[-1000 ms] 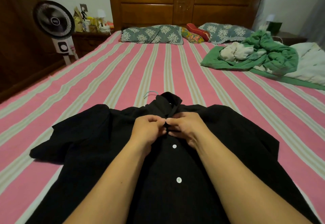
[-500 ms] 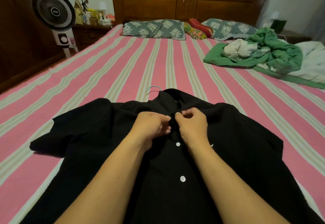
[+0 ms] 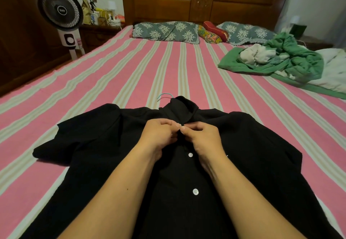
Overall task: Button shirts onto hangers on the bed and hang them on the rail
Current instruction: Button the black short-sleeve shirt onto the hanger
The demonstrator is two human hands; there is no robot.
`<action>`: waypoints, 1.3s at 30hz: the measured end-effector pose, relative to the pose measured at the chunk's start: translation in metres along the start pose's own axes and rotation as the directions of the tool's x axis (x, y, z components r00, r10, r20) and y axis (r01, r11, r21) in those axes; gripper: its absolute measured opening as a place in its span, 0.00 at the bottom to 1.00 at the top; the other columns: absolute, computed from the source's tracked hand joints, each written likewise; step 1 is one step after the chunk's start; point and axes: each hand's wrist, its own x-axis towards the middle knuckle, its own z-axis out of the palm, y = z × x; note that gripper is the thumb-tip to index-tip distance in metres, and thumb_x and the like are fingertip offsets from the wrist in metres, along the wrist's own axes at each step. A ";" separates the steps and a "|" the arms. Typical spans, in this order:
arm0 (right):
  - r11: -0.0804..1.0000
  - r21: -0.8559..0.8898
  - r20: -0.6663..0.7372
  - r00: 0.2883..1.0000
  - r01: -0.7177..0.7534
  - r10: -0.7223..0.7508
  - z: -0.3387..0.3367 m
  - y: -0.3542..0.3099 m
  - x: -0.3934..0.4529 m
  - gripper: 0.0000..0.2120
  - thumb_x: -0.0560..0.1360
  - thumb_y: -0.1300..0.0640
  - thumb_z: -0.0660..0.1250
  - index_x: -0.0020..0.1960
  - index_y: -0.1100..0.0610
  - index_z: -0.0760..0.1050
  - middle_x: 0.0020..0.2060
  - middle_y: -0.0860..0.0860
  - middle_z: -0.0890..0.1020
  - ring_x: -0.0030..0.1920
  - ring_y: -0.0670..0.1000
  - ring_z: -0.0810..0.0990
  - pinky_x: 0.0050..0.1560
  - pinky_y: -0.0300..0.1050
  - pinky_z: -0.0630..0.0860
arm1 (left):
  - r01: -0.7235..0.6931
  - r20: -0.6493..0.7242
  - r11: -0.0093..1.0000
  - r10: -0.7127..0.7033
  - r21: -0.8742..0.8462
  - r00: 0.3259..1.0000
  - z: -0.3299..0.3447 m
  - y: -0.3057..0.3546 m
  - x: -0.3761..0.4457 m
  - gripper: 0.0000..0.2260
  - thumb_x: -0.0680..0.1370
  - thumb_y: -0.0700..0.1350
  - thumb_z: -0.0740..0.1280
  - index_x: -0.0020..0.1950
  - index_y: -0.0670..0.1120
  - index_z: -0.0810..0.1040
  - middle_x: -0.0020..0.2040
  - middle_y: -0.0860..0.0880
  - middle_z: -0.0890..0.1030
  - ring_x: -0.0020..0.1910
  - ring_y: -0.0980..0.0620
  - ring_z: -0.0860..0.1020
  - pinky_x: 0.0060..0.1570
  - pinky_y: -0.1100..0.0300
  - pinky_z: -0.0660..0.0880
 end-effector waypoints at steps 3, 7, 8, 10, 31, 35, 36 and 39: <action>0.996 0.066 0.116 0.992 -0.061 0.053 -0.007 -0.003 0.001 0.04 0.76 0.65 0.72 0.47 0.59 0.85 0.43 0.54 0.87 0.48 0.53 0.87 0.54 0.46 0.82 | 0.001 0.011 1.000 -0.001 0.029 1.000 -0.003 0.000 0.003 0.04 0.78 0.38 0.71 0.44 0.41 0.85 0.43 0.42 0.87 0.45 0.45 0.85 0.46 0.57 0.83; 0.993 0.102 0.179 0.983 -0.057 0.038 -0.012 -0.004 0.002 0.06 0.79 0.67 0.67 0.50 0.61 0.83 0.43 0.56 0.87 0.46 0.54 0.86 0.53 0.47 0.83 | 0.053 0.060 0.999 -0.054 0.011 0.997 -0.006 0.006 0.003 0.04 0.79 0.36 0.70 0.47 0.38 0.84 0.37 0.44 0.84 0.37 0.50 0.82 0.48 0.55 0.83; 0.994 0.098 0.182 0.983 -0.045 0.026 -0.012 -0.004 0.002 0.06 0.79 0.67 0.67 0.51 0.61 0.83 0.44 0.57 0.87 0.46 0.53 0.86 0.53 0.47 0.83 | 0.074 0.085 0.997 -0.074 0.005 0.994 -0.007 0.006 0.003 0.04 0.79 0.36 0.69 0.48 0.38 0.84 0.34 0.47 0.82 0.34 0.53 0.81 0.47 0.56 0.82; 0.994 0.099 0.176 0.984 -0.042 0.024 -0.011 -0.002 0.002 0.05 0.80 0.65 0.67 0.52 0.62 0.82 0.46 0.59 0.86 0.46 0.54 0.86 0.52 0.47 0.83 | 0.121 0.135 0.993 -0.119 -0.008 0.984 -0.008 0.008 0.001 0.05 0.79 0.35 0.67 0.48 0.38 0.84 0.32 0.48 0.82 0.30 0.55 0.80 0.45 0.57 0.80; 0.947 -0.281 0.047 0.988 0.154 -0.147 0.000 0.007 0.005 0.07 0.71 0.61 0.76 0.41 0.50 0.81 0.35 0.49 0.84 0.39 0.51 0.86 0.48 0.56 0.84 | -0.009 0.093 1.000 0.007 0.029 0.996 -0.004 -0.001 0.001 0.07 0.80 0.39 0.71 0.41 0.39 0.81 0.33 0.45 0.84 0.35 0.50 0.84 0.46 0.56 0.83; 0.963 -0.239 0.049 0.992 0.123 -0.114 -0.002 0.007 0.005 0.08 0.72 0.65 0.76 0.42 0.52 0.82 0.37 0.52 0.85 0.40 0.53 0.86 0.50 0.57 0.84 | 0.147 0.123 0.976 -0.128 -0.161 0.984 -0.006 -0.001 0.004 0.03 0.79 0.36 0.70 0.46 0.39 0.82 0.41 0.43 0.85 0.41 0.49 0.84 0.43 0.59 0.83; 0.969 -0.223 0.044 0.994 0.110 -0.103 -0.002 0.007 0.005 0.08 0.72 0.65 0.76 0.42 0.53 0.82 0.37 0.52 0.85 0.40 0.53 0.87 0.50 0.58 0.84 | 0.185 0.133 0.962 -0.160 -0.200 0.978 -0.006 -0.001 0.005 0.02 0.79 0.36 0.70 0.47 0.39 0.82 0.40 0.45 0.85 0.40 0.49 0.84 0.43 0.59 0.82; 0.978 -0.187 0.045 0.995 0.091 -0.084 -0.001 0.007 0.005 0.07 0.72 0.66 0.75 0.44 0.55 0.82 0.38 0.54 0.85 0.40 0.54 0.87 0.51 0.58 0.84 | 0.240 0.145 0.937 -0.209 -0.252 0.967 -0.006 -0.001 0.006 0.04 0.80 0.35 0.68 0.46 0.40 0.81 0.37 0.47 0.84 0.40 0.49 0.83 0.42 0.59 0.81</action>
